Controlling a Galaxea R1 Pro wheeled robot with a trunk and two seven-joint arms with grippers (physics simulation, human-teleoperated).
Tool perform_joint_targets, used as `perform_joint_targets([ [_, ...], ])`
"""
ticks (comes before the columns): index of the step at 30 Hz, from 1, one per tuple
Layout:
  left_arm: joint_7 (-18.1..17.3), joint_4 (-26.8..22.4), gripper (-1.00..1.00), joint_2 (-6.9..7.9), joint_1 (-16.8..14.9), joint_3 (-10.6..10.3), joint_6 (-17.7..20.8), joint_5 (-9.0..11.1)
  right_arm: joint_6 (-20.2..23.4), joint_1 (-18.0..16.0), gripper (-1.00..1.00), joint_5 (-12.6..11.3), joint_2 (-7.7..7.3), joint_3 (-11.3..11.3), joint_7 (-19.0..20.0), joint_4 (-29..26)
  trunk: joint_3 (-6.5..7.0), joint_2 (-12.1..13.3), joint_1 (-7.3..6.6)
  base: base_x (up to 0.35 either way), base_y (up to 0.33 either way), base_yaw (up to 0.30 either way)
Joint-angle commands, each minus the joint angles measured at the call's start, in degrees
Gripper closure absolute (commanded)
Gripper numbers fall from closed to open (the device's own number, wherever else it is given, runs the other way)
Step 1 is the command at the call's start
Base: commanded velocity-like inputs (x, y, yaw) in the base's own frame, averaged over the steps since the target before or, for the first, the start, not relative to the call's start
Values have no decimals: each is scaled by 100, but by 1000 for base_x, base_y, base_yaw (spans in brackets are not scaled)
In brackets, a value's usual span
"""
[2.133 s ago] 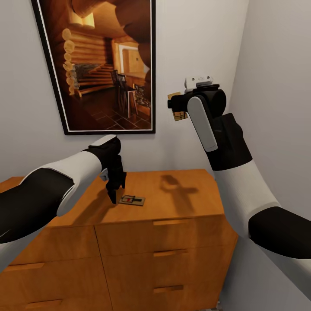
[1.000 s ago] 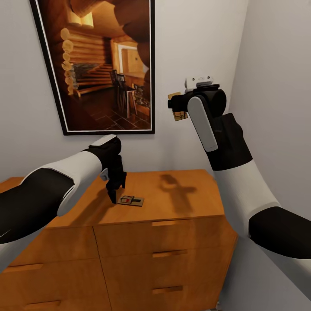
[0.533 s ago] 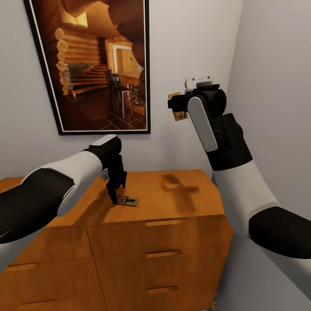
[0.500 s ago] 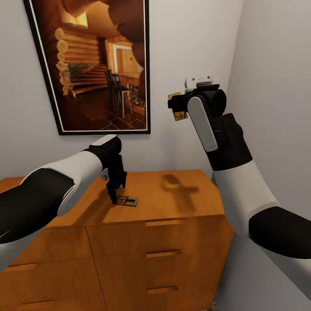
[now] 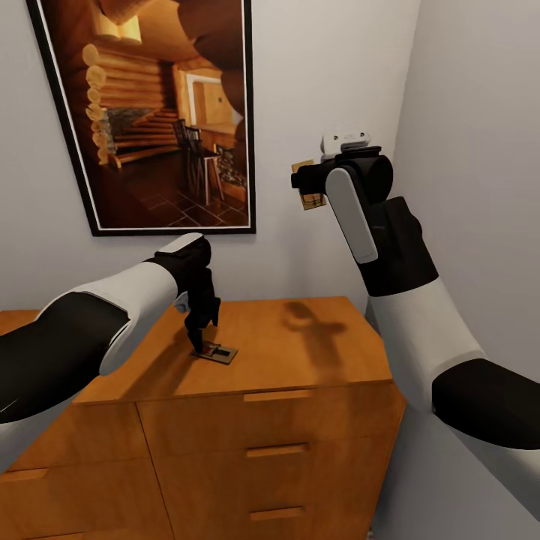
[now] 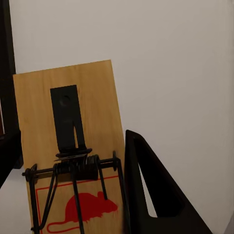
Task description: Take the four mousetraps from the cabinet in the bathroom and place them on the bathroom floor. Make sure all four end up on the same floor surface, and ensure that at least two of them are either under or directly next to the same bathroom sink.
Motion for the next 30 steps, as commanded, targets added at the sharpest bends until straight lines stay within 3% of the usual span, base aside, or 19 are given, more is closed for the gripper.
perform_joint_targets([
  [1, 13, -3, -100, 1, -3, -35, -7, 43, 13, -6, 100, -69, -1, 7, -72, -2, -7, -3, 0, 7, -5, 0],
  [30, 13, -10, -100, -3, -1, -33, 2, 40, 13, -6, 100, -70, -1, 2, -72, -2, -7, -3, 0, 1, 0, 0],
])
